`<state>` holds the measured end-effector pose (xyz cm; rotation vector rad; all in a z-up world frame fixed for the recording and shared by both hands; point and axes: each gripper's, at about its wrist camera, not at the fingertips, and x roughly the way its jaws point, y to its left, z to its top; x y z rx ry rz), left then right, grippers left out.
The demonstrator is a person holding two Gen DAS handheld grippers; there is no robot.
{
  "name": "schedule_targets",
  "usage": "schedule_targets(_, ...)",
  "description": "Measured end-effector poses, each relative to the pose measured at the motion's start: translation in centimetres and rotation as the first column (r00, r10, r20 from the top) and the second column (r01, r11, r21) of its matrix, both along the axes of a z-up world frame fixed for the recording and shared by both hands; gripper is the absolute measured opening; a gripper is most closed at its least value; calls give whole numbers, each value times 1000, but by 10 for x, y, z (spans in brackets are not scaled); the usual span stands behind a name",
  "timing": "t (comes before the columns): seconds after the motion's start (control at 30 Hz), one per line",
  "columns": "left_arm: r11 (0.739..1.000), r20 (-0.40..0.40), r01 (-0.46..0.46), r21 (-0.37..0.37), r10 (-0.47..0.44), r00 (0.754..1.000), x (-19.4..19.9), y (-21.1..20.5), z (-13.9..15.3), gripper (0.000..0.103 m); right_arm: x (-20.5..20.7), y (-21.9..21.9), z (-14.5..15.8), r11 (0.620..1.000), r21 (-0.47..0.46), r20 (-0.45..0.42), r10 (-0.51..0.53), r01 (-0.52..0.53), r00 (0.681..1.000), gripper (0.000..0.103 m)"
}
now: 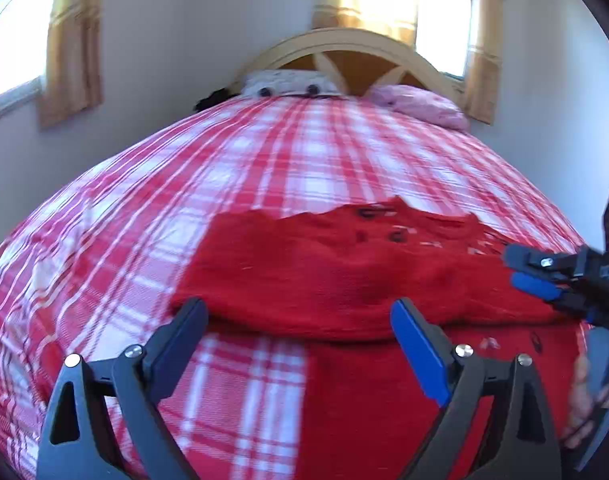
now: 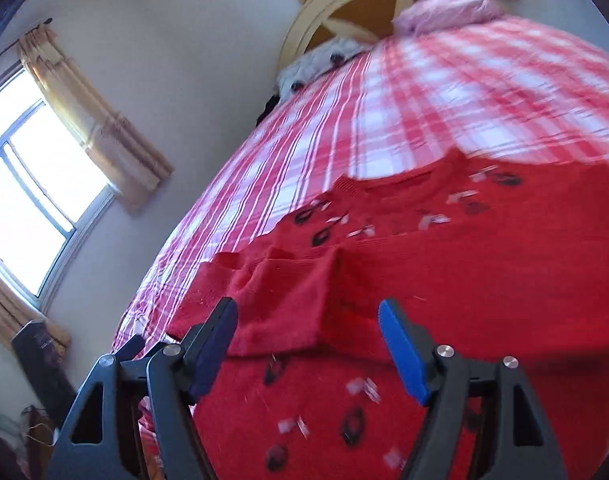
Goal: Fold small clothes
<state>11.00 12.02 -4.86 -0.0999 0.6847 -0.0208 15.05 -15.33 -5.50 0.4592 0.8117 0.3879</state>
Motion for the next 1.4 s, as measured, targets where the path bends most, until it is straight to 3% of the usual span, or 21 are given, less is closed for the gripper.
schedule_targets(0.17, 998, -36, -61, -30, 60, 998, 4, 14, -15, 95, 26, 40, -36, 990, -140, -60, 13, -22, 998, 70)
schedule_targets(0.23, 997, -47, -76, -28, 75, 996, 5, 19, -20, 95, 23, 47, -35, 972, -237, -26, -2, -4, 1000, 51)
schedule_targets(0.27, 997, -48, -77, -26, 76, 996, 4, 18, -22, 95, 23, 49, -35, 968, -249, -30, 14, -21, 999, 23)
schedule_targets(0.3, 996, -51, -84, -26, 83, 995, 5, 18, -24, 95, 25, 50, -35, 968, -247, -46, 32, -42, 998, 9)
schedule_targets(0.43, 993, -59, -103, -54, 100, 993, 7, 22, -25, 95, 24, 57, -13, 955, -290, -5, 65, -64, 998, 9)
schedule_targets(0.63, 991, -48, -114, -73, 110, 993, 8, 20, -22, 95, 12, 61, 78, 947, -314, 216, 142, -69, 966, 9)
schedule_targets(0.73, 993, -46, -104, -60, 101, 994, 10, 12, -22, 95, 1, 42, 115, 946, -322, 294, 127, -27, 947, 9)
schedule_targets(0.87, 995, -64, -90, -40, 88, 994, 15, 0, -30, 95, -18, -10, 134, 955, -293, 340, 56, 49, 939, 9)
schedule_targets(1.0, 995, -101, -90, -32, 87, 991, 23, -9, -42, 95, -39, -70, 118, 930, -321, 344, -62, 179, 937, 9)
schedule_targets(1.13, 996, -133, -87, -27, 83, 988, 28, -19, -52, 95, -38, -112, 53, 918, -325, 203, -167, 227, 965, 9)
schedule_targets(1.3, 998, -122, -61, 5, 61, 991, 27, -31, -46, 95, -34, -124, -21, 843, -468, 83, -255, 264, 963, 9)
schedule_targets(1.4, 998, -95, -52, 25, 55, 994, 26, -35, -38, 95, -40, -138, -20, 860, -416, 101, -277, 294, 955, 9)
